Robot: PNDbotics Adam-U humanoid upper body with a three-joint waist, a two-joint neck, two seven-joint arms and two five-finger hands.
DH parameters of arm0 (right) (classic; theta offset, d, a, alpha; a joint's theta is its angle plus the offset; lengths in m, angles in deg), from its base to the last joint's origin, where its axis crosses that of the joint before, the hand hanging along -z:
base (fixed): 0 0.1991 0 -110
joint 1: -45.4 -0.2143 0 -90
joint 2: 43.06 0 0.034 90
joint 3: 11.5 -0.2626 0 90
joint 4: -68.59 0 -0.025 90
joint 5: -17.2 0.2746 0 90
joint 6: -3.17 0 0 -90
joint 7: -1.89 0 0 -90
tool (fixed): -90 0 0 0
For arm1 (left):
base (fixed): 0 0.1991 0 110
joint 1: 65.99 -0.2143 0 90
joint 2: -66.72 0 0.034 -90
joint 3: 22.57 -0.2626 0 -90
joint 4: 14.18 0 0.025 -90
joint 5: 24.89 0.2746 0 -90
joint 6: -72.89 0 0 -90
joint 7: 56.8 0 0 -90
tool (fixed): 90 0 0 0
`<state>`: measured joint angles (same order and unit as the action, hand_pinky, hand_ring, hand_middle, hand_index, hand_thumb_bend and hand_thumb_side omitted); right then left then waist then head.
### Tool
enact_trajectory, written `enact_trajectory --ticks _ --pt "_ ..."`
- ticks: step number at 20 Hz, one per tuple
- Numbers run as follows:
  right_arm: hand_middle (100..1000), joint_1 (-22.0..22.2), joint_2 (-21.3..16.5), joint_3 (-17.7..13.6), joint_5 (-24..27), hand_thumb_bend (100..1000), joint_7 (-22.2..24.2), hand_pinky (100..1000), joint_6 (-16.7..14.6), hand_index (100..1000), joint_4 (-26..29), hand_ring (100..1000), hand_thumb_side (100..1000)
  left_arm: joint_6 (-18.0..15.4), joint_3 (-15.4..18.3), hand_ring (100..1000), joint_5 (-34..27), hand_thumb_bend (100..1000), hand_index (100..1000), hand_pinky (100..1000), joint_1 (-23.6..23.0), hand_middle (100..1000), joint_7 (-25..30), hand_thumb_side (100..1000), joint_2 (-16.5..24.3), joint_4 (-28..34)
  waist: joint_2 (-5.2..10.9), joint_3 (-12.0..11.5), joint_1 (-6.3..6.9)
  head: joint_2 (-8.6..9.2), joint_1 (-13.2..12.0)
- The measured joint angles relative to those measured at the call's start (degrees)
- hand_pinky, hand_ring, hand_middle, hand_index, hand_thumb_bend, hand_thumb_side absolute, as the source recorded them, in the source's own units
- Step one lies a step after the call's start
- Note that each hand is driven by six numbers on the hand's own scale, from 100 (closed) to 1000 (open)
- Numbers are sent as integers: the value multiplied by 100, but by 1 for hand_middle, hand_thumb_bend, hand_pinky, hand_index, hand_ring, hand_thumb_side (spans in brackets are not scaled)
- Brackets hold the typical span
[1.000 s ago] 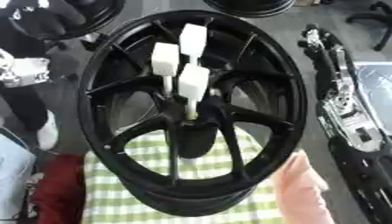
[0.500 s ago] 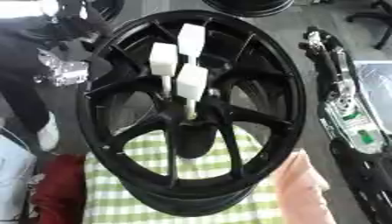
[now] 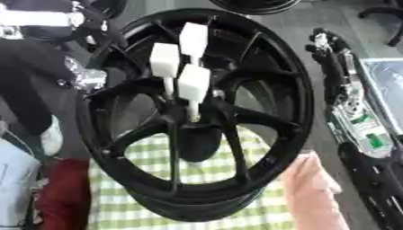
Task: Pull the pin out of the wheel hub.
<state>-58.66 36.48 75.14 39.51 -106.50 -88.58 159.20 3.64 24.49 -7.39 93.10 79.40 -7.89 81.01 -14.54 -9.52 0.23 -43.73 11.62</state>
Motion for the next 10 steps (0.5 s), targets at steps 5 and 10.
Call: enact_trajectory --ticks 5,10 --pt "763 0 12 25 -17 100 11 931 11 796 -1 796 648 -174 13 819 348 382 893 798 5 839 -19 474 -148 -198 -17 5 -4 3 -44" --pt "763 -1 56 29 -25 100 21 932 20 796 -35 796 651 -341 281 831 620 377 894 802 -105 847 -88 461 -378 -295 -17 -6 -5 5 -95"
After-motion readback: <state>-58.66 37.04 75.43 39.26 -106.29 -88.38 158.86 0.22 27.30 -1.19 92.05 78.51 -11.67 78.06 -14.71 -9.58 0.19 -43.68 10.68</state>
